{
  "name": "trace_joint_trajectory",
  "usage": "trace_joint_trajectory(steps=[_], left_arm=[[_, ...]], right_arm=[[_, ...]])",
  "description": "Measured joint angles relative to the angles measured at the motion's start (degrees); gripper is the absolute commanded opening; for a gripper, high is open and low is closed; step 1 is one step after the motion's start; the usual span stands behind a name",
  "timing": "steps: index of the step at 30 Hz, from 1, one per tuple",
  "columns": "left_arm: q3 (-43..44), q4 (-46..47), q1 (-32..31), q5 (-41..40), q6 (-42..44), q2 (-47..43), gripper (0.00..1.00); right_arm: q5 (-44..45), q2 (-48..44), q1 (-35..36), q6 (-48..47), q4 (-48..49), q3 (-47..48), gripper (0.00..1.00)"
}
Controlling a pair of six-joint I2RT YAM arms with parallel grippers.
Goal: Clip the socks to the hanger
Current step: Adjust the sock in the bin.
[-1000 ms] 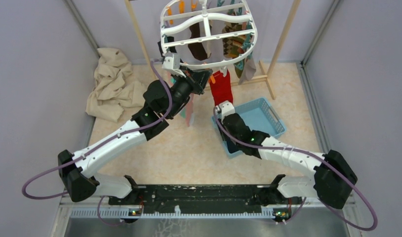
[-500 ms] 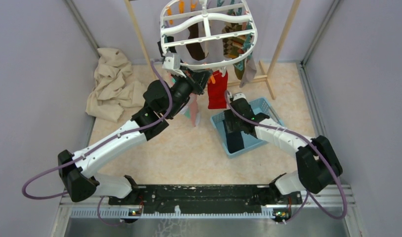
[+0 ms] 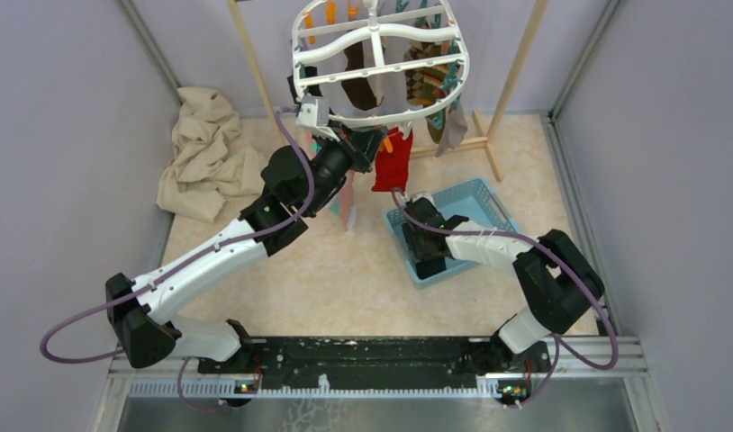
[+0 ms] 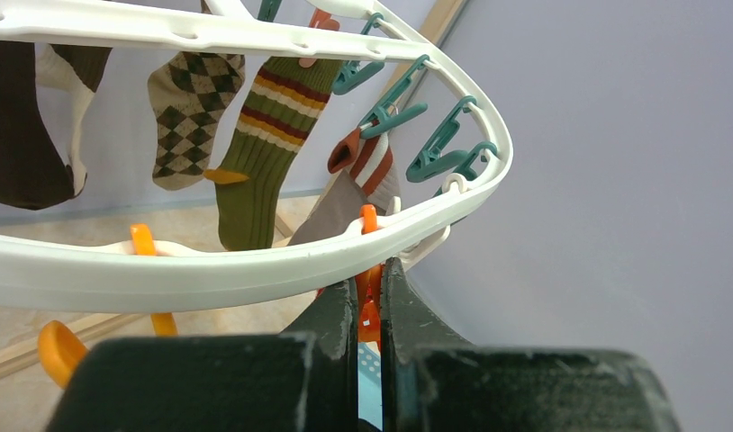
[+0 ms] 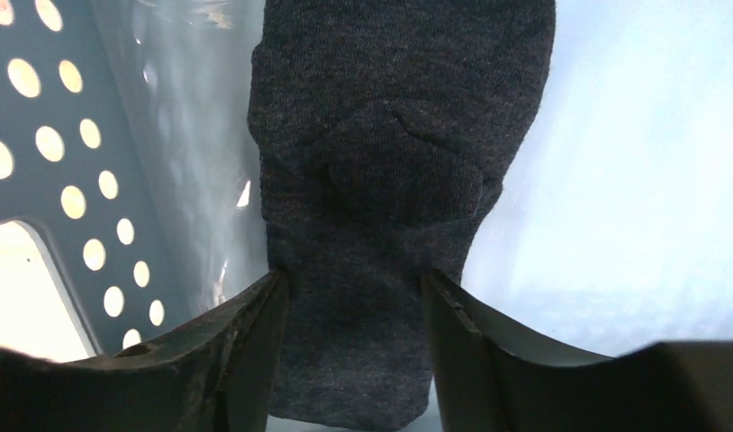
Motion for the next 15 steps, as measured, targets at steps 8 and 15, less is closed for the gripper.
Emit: trace_joint_trajectory(steps=[8,15], left_arm=[[0.0,-0.2,0.0,0.0,0.0,-0.1,0.0],[0.0,-0.7,0.0,0.0,0.0,-0.9,0.0]], right_arm=[[-2.7,-0.7,-1.4,3.4,2.9,-1.6,0.0],[-7.3,-10.8,-7.7,6.4,4.5,-7.4,0.0]])
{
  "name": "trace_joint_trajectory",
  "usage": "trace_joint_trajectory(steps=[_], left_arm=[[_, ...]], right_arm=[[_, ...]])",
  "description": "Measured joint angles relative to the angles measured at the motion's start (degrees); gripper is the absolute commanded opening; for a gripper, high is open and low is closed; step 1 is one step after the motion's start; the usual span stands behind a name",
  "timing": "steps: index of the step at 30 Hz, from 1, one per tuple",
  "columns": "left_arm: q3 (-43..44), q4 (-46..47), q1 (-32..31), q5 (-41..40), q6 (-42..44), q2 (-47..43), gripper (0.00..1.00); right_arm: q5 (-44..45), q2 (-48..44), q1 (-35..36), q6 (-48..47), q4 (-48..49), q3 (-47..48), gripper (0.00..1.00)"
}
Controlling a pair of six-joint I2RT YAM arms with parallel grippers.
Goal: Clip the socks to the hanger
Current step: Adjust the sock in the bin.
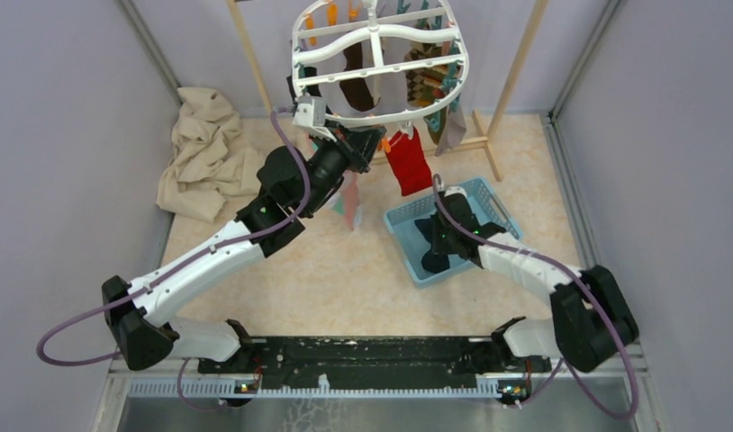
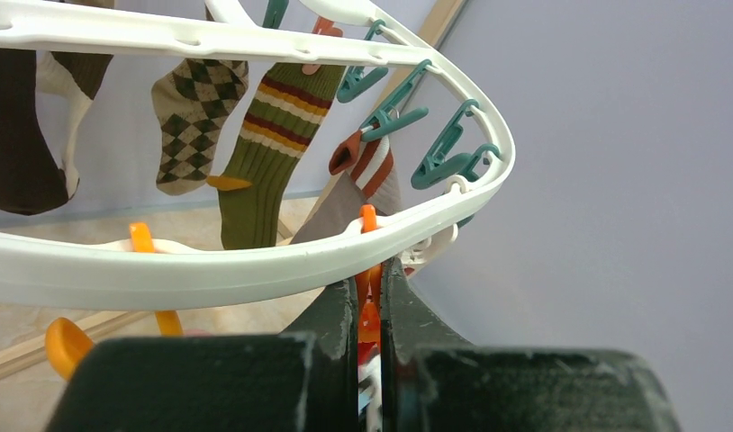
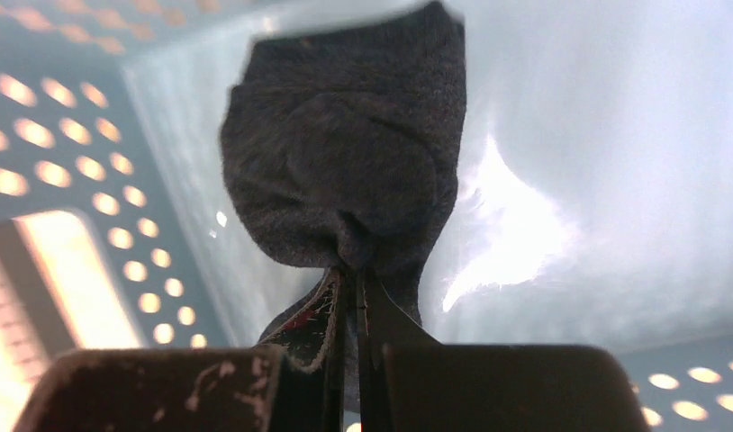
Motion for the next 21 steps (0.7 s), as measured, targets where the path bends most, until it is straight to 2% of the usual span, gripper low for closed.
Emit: trace_joint_trajectory(steps=[5,9,15,21], left_arm=[[0.0,-0.1,0.0,0.1,0.0,-0.1,0.0],[-0.1,-0.1,0.0,0.3,0.0,-0.1,0.0],[-0.1,-0.1,0.0,0.4,0.0,-0.1,0.0],[-0.1,-0.1,0.0,0.4,0.0,-0.1,0.0]], right_arm=[[-1.7,-12.3,-4.9,0.9,-0.2,0.9,0.0],[-4.9,-17.5,-8.6,0.9,-0.5,4.1,0.0],[-12.3,-19.3,-13.0,1.0,-0.5,6.7,0.0],[-19.2,-19.2,-14.3,1.7,-0.5,6.7,0.0]])
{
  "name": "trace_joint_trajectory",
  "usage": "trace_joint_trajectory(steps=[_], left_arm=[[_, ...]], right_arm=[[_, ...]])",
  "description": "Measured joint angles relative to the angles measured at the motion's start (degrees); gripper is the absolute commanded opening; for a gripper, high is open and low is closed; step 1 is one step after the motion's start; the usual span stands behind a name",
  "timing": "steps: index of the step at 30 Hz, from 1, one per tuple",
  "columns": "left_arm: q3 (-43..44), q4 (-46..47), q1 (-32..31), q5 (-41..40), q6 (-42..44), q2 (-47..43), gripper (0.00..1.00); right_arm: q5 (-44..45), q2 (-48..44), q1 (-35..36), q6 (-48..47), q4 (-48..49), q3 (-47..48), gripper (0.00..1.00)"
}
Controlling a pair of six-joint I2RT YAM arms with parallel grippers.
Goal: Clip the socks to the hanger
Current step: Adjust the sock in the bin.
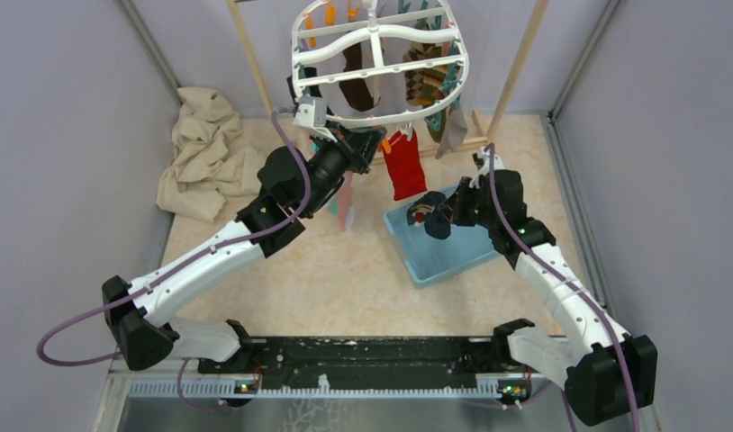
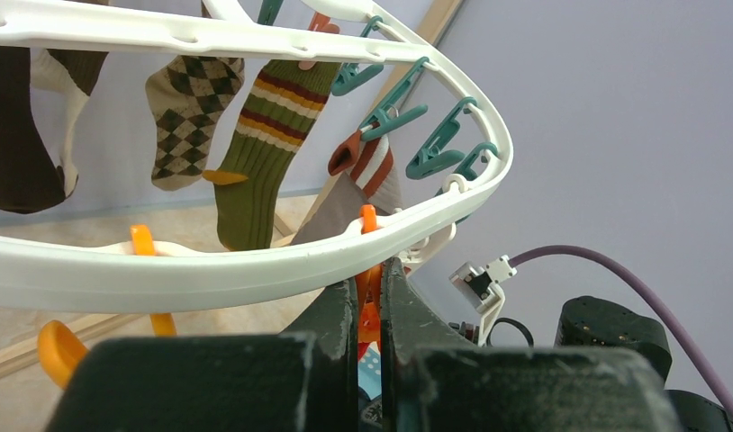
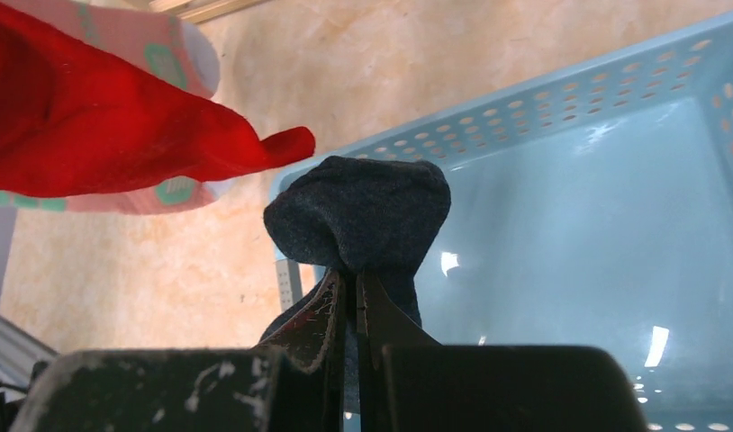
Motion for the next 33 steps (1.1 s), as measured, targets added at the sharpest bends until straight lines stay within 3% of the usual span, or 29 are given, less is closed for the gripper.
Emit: trace_joint_trajectory(steps=[7,15,21,22,26,28,33], left_arm=[[0.0,0.0,0.0,0.0,0.1,0.0,0.0],[0.0,0.0,0.0,0.3,0.1,0.0,0.0],[0.0,0.0,0.0,0.3,0.1,0.0,0.0],[-0.2,0.0,0.0,0.3,0.1,0.0,0.0],[-0.6,0.0,0.0,0.3,0.3,0.0,0.0],[-0.9,0.0,0.0,0.2,0.5,-0.1,0.0],[-1.3,0.0,0.0,-0.1,0.9,-0.8,0.0]], right_arm=[[-2.6,0.7,-0.1,-1.3,-0.5,0.0,0.0],[10.6,9.8,-0.9,-1.2,-7.2,1.2,0.0],[13.9,13.4,-6.2,2.9,-6.4,2.4,0.0],[14.3,14.3,-7.1,3.4,-6.2,3.4,0.03],[16.4,18.2,-8.9,4.6,-5.1,8.4,0.38],[18.6,19.7,-9.2,4.1,-4.3,10.7,0.45],[23.5,20.0,-9.2,3.9,-3.8,11.6,0.49]])
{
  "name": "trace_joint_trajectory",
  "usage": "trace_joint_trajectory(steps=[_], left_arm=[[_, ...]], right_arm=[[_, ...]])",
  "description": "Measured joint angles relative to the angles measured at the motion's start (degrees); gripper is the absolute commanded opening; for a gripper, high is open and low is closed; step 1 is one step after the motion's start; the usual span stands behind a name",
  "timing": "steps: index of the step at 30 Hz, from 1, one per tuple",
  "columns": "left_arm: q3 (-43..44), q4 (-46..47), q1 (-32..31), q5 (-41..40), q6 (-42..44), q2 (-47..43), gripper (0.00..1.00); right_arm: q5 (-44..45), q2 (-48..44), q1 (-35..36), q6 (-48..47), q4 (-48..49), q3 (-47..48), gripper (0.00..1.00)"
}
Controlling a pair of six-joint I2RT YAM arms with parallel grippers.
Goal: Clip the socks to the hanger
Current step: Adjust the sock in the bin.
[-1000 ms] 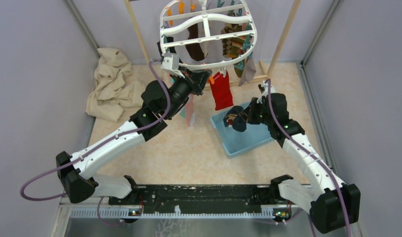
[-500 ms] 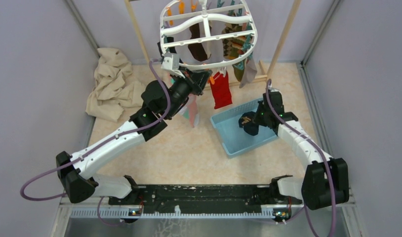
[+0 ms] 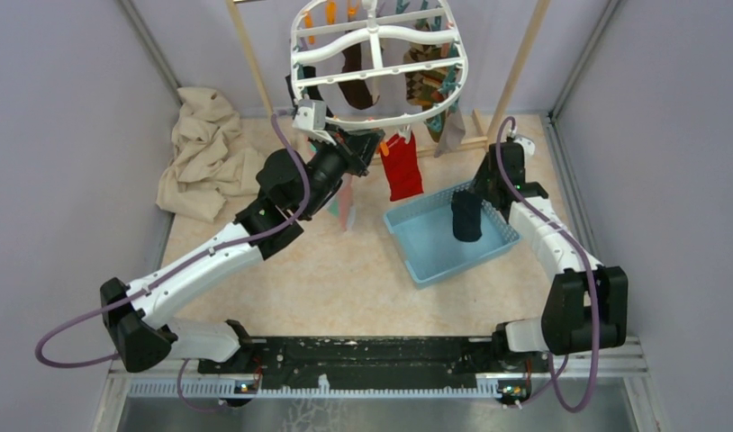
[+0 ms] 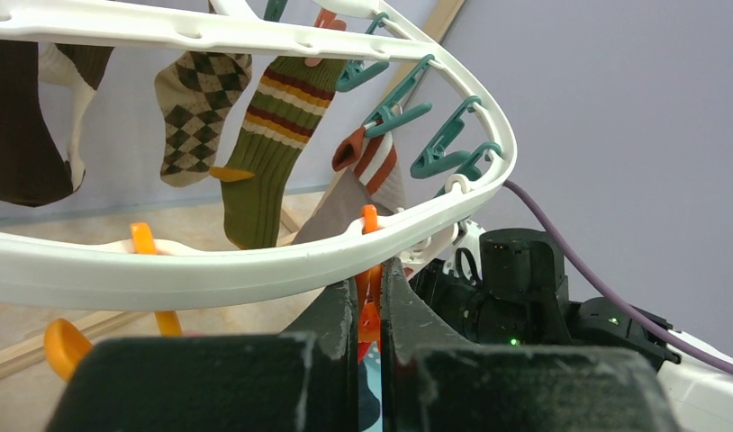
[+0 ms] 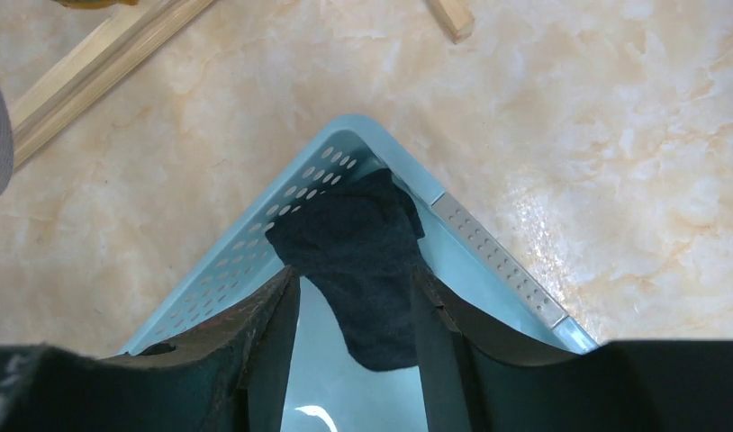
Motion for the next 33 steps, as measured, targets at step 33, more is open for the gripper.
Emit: trace_joint_trajectory(steps=[33], left_arm=[[0.0,-0.2,0.1,0.3,0.1,-0.2,0.0]], right_arm=[[12.2,15.4,14.1,-8.8,5.5,-1.0,0.63]])
